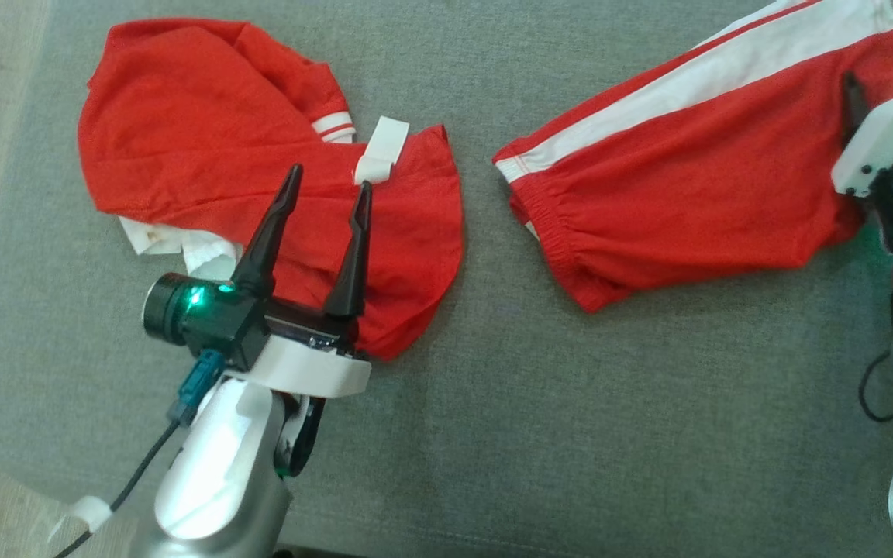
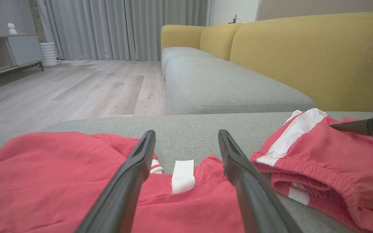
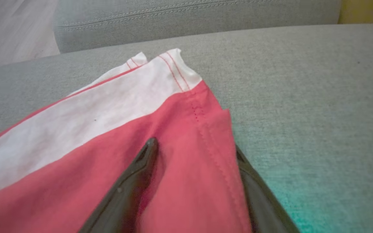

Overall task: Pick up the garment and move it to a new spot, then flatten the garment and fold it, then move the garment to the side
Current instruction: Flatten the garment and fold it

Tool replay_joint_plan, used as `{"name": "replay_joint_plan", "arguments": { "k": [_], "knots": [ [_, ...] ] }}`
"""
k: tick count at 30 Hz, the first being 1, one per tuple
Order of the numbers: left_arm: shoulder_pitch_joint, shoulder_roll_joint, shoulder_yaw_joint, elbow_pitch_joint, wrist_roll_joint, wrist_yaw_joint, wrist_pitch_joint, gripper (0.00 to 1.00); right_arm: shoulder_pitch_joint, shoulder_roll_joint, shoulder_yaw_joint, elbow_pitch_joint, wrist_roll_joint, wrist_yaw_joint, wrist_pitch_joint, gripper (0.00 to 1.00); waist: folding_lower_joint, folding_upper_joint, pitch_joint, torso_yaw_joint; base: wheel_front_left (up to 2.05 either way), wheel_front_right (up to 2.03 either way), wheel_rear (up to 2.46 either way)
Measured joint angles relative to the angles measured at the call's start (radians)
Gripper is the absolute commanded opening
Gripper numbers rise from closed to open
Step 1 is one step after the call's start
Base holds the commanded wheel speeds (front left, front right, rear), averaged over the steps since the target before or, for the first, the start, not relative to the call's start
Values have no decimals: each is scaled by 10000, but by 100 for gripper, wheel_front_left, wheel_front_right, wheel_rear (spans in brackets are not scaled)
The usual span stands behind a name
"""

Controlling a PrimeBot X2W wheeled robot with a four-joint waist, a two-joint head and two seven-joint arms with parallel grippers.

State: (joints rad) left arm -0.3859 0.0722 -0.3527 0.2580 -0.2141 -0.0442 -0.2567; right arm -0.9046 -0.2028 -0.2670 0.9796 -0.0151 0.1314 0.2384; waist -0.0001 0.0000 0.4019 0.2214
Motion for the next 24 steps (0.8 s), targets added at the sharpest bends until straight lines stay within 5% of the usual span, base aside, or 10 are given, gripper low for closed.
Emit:
{"name": "replay_joint_plan", "arguments": {
  "k": [1,2,15,24],
  "knots": [
    [0,-13,8,17,42,-8,0,100,-51,-2,94,100,90,0,8,18,0,0,-31,-26,0,0,0],
    [0,-29,12,40,63,-13,0,100,-78,-6,221,196,157,0,8,0,1,0,-68,-57,0,0,0],
    [76,-150,326,236,303,-192,0,100,511,-336,1806,732,1551,0,-915,0,0,0,-850,-578,0,0,0],
    [753,-167,608,280,305,-274,2,100,1762,-1661,541,918,2169,0,-1611,0,-1,0,-1459,-978,0,0,0]
  ]
}}
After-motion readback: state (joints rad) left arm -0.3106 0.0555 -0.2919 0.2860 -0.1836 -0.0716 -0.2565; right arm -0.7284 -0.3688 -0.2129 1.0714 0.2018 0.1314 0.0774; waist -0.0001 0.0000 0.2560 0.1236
